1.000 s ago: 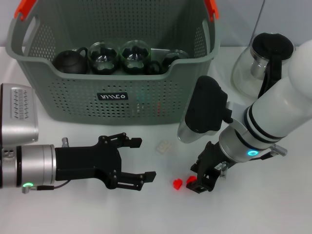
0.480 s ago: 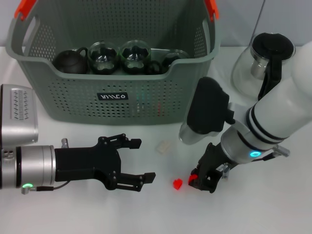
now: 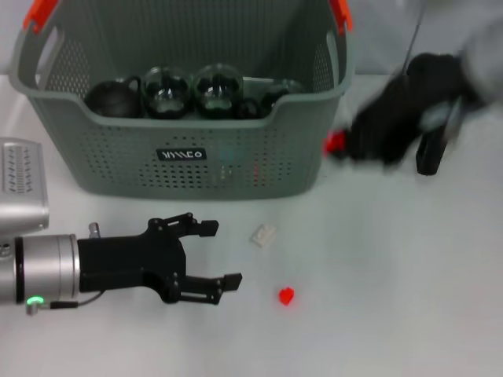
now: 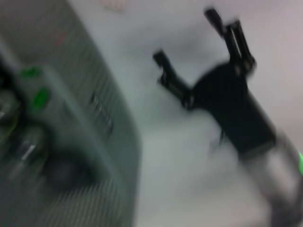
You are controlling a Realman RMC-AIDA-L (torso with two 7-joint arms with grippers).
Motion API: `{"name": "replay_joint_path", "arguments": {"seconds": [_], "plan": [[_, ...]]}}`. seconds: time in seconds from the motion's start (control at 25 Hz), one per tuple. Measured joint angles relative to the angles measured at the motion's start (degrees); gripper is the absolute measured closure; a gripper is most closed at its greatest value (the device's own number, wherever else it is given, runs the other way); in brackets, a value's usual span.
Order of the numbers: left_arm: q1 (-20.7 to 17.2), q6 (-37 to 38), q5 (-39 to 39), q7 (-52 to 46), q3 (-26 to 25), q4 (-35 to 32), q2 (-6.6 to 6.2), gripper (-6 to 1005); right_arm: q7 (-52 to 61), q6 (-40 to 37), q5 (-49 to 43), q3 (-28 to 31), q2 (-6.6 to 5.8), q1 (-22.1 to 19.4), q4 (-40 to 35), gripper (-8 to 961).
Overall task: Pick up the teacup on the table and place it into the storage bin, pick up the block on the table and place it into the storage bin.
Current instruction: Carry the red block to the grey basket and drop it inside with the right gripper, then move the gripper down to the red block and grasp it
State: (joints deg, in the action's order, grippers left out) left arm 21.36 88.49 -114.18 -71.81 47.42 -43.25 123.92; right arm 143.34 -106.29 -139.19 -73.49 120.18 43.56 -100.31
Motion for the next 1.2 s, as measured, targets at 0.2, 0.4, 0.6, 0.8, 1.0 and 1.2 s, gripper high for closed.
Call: {"name": "replay_joint_path", "arguments": {"seconds": [0.2, 0.4, 0.6, 0.8, 1.0, 1.2], "plan": [[0.0, 0.0, 0.0, 0.4, 0.0, 0.1, 0.0, 48, -1.1, -2.7, 2.9, 19.0, -0.55, 11.2, -0.3, 702], [0.0, 0.1, 0.2, 0.5, -0.1, 0.0, 0.07, 48, -4.9, 11.2, 1.5, 18.9, -1.78, 14.9, 13.0, 681], [0.1, 0.1, 0.3, 0.5, -0.1, 0.1, 0.04, 48, -9.8, 24.8, -0.4, 14.9, -2.92, 16.5, 30.1, 661], [-0.1, 0.1, 0.4, 0.5, -0.3, 0.0, 0.01, 48, -12.7, 31.0, -2.7, 13.8, -2.6, 16.6, 36.2, 641], [0.0, 0.1, 0.1, 0.5, -0.7, 0.0, 0.0, 48, -14.4, 27.2, -1.2, 13.6, -1.38, 14.2, 30.0, 381], [-0.1, 0.2, 0.3, 0.7, -0.8, -0.1, 0.0, 48, -18.8, 13.0, 7.3, 13.6, -0.25, 6.4, 16.7, 272]]}}
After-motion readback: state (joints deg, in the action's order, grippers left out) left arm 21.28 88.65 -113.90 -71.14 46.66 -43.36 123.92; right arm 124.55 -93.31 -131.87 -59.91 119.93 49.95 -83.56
